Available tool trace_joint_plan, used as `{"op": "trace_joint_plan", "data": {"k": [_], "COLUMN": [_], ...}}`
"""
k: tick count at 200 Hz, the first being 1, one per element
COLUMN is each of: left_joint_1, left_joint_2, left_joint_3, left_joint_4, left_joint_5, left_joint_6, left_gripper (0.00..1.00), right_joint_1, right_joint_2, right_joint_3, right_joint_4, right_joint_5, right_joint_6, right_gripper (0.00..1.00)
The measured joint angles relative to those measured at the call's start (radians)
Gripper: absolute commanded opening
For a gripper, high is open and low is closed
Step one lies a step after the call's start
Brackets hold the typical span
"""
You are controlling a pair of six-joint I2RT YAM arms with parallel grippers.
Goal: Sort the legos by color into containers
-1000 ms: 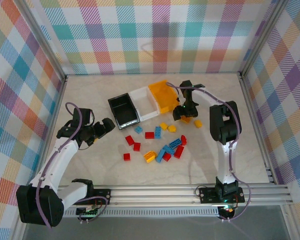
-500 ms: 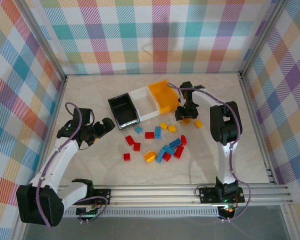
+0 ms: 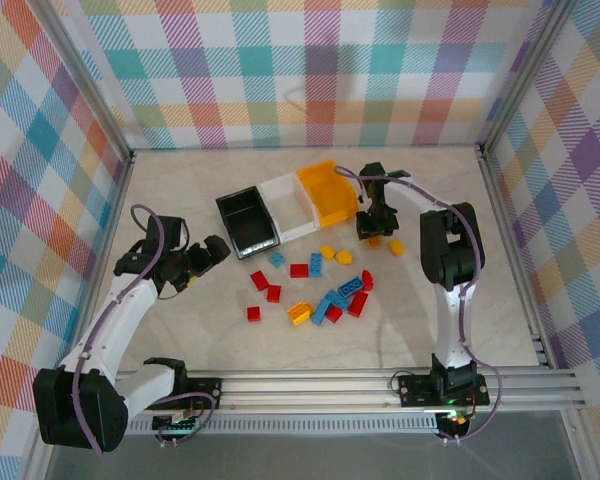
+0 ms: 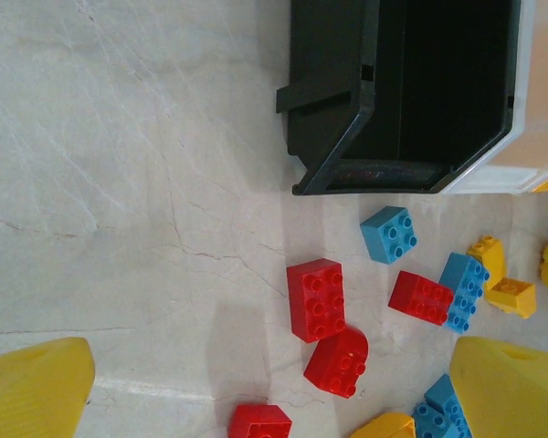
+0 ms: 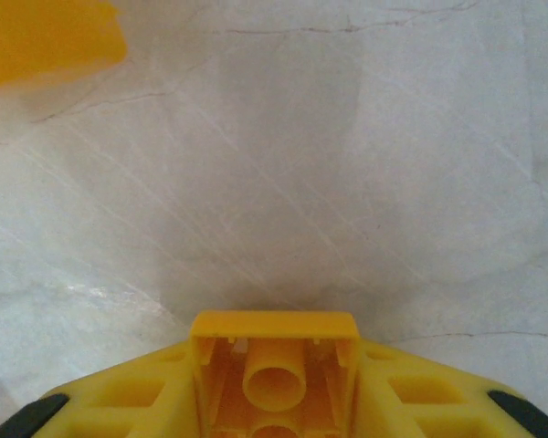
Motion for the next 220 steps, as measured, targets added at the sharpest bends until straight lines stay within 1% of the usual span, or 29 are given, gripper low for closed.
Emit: {"op": "trace_joint_plan", "data": {"k": [53,91,145,220], "left_joint_1": [0.000,0.000,0.000,-0.003], "left_joint_2": [0.000,0.001,0.000,0.002], "left_joint_3": [0.000,0.000,-0.015,-0.018], "left_joint_4": [0.001,0.013,0.034,0.073], "left_joint_5": [-0.007,-0.006,-0.003,0.030], "left_joint_6": [-0.021,-0.031,-0.045,-0.049], "left_gripper": [1.00,1.00,1.00,1.00], "right_joint_1": [0.000,0.000,0.000,0.000], "right_joint_2": [-0.020,-0.079,-0.158,-0.276], "right_joint_3": [-0.021,-0.045,-0.079,-0.130], "right_joint_4": [0.010,0.011,0.026,0.030], "right_joint_5": [-0.001,-0.018,-0.079,-0.196], "right_joint_6": [0.006,0.028,0.061,0.115], "right_gripper": [0.35,0.35,0.35,0.35]}}
